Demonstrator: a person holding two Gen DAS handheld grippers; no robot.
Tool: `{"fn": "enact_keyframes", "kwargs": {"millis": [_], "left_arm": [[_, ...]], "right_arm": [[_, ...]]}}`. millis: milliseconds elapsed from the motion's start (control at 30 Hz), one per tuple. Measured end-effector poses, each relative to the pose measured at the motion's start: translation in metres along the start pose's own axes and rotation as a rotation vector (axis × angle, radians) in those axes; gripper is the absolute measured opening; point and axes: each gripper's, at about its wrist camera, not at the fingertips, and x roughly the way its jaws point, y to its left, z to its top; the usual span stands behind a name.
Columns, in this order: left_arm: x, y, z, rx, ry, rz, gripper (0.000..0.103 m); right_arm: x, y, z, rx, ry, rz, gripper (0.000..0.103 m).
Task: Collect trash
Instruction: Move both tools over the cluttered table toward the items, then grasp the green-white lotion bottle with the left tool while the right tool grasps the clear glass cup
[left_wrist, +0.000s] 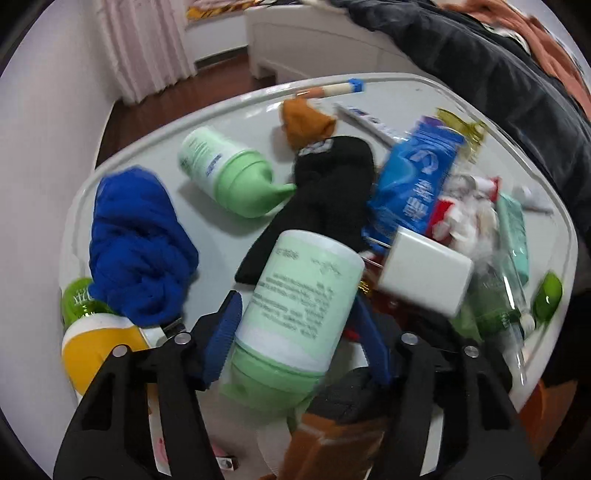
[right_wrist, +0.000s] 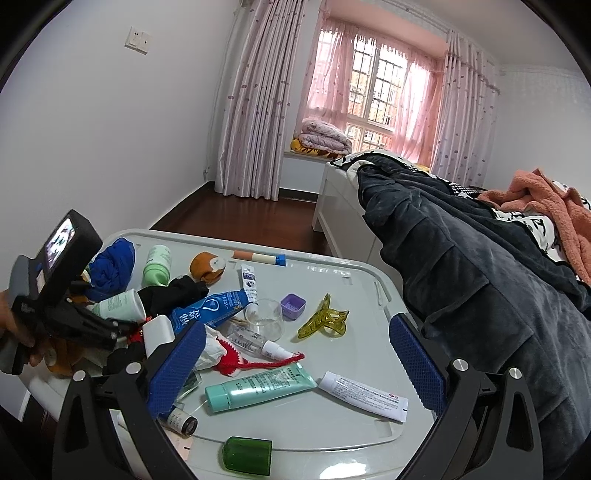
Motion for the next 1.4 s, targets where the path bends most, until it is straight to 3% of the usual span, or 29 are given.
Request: {"fn": "enact_keyframes", "kwargs": {"millis": [133, 267, 567, 700, 833, 1000, 1100, 1200, 1267, 1333, 1400], "left_arm": [[0.006, 0.001, 0.002, -0.02, 0.016, 0.006, 0.055], [-0.005, 0.005, 0.004, -0.065, -0.022, 0.007, 0.054], [-0.105, 0.009, 0.006, -0.173, -0.235, 0.054, 0.053], [-0.132, -0.01, -0.011, -0.206, -0.274, 0.043, 0.053], [-0.142, -0.025, -0.025, -0.206, -0.298, -0.002, 0.053], [-0.137, -0.029, -0.038, -0.193, -0.284, -0.033, 0.047], [-0.134, -0.025, -0.044, -0.192, -0.277, -0.038, 0.047], [-0.133, -0.022, -0.046, -0.201, -0.277, -0.053, 0.047], [-0.13, -0.02, -0.046, -0.209, -0.266, -0.06, 0.047], [-0.124, -0.019, -0.047, -0.22, -0.25, -0.066, 0.046], [-0.121, -0.019, -0.046, -0.224, -0.24, -0.079, 0.045]], "right_arm": [[-0.001, -0.003, -0.001, 0.011, 0.011, 0.007, 0.098], [-0.003, -0.008, 0.0, 0.027, 0.009, 0.005, 0.098], [0.008, -0.01, -0.003, 0.06, 0.04, 0.034, 0.098], [0.03, 0.018, -0.007, 0.049, 0.11, 0.125, 0.098], [0.062, 0.049, -0.013, 0.086, 0.241, 0.224, 0.098], [0.09, 0.073, -0.021, 0.1, 0.299, 0.249, 0.098], [0.101, 0.081, -0.03, 0.074, 0.34, 0.205, 0.098], [0.108, 0.085, -0.035, 0.069, 0.381, 0.216, 0.098], [0.111, 0.09, -0.038, 0.04, 0.383, 0.212, 0.091], [0.118, 0.095, -0.041, 0.017, 0.406, 0.244, 0.059], [0.121, 0.096, -0.043, 0.01, 0.421, 0.241, 0.059]]}}
